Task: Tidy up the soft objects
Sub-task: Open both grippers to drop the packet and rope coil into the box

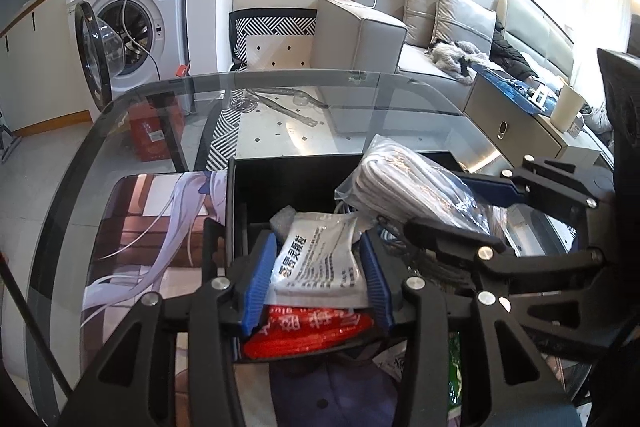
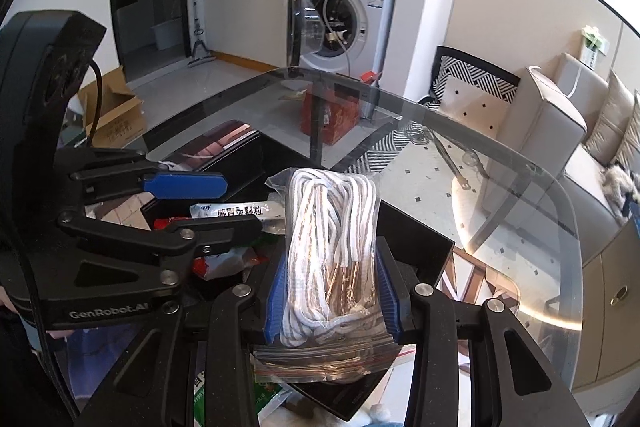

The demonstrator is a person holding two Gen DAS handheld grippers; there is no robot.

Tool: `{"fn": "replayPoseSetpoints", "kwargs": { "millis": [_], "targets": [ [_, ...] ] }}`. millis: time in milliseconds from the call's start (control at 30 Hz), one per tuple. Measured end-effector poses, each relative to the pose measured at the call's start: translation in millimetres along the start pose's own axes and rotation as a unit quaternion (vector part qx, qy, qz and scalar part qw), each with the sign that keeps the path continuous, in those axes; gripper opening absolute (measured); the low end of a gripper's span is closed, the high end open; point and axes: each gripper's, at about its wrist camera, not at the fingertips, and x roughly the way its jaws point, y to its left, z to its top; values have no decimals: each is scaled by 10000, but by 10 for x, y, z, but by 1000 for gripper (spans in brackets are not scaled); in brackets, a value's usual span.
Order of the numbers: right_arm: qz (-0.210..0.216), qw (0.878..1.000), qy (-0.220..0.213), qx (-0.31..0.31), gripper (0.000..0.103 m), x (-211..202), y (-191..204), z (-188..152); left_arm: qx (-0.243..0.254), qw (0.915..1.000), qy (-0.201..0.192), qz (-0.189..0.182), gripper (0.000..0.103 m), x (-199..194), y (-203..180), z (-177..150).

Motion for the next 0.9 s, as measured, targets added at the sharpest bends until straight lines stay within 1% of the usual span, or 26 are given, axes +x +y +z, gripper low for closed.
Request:
{"fn": "replayPoseSetpoints", "kwargs": {
  "millis": [33,67,100,133,167,200,233,267,333,400,467,533,633,733,800,900],
  "targets": [
    [37,10000,-5,-75,39,-10,3,-1,3,10000,-26,-32,49,-27,1,-15],
    [39,9999,-28,-97,39,-28,-1,-9,-10,10000,-70,-69,64,-63,13,-26],
    [30,9999,-39,-96,40,-39,-5,-16,-31,9999,-110,-109,68,-93,29,-32],
    [46,9999,-51,-87,40,-49,-16,-21,-67,9996,-135,-228,77,-121,48,-39],
    [82,9999,-85,-84,40,-68,-26,-28,-86,9993,-171,-336,81,-152,57,-43],
    [107,9998,-126,-85,40,-90,-25,-36,-76,9992,-197,-325,82,-173,56,-45],
    [118,9998,-148,-89,40,-101,-23,-38,-44,9994,-217,-274,82,-188,43,-44],
    [127,9997,-156,-101,40,-108,-13,-39,-21,9995,-237,-199,87,-205,44,-45],
    [179,9996,-171,-114,40,-101,0,-31,-51,9995,-291,-77,92,-244,71,-53],
    [181,9995,-199,-161,40,-94,17,-24,-100,9994,-335,-28,93,-279,112,-56],
    [209,9995,-166,-156,40,-53,6,-23,-154,9994,-304,23,97,-284,149,-64],
    [197,9996,-102,-200,40,16,0,-18,-182,9994,-282,128,97,-268,195,-86],
    [170,9993,-67,-341,40,64,45,-9,-247,9993,-240,168,97,-246,246,-124],
    [274,9988,35,-401,40,126,85,-5,-271,9992,-218,212,98,-236,262,-151],
    [271,9982,77,-520,40,158,124,-20,-270,9990,-200,280,97,-224,275,-171],
    [300,9982,132,-505,40,187,100,-30,-290,9992,-168,236,98,-214,290,-192]
  ]
}}
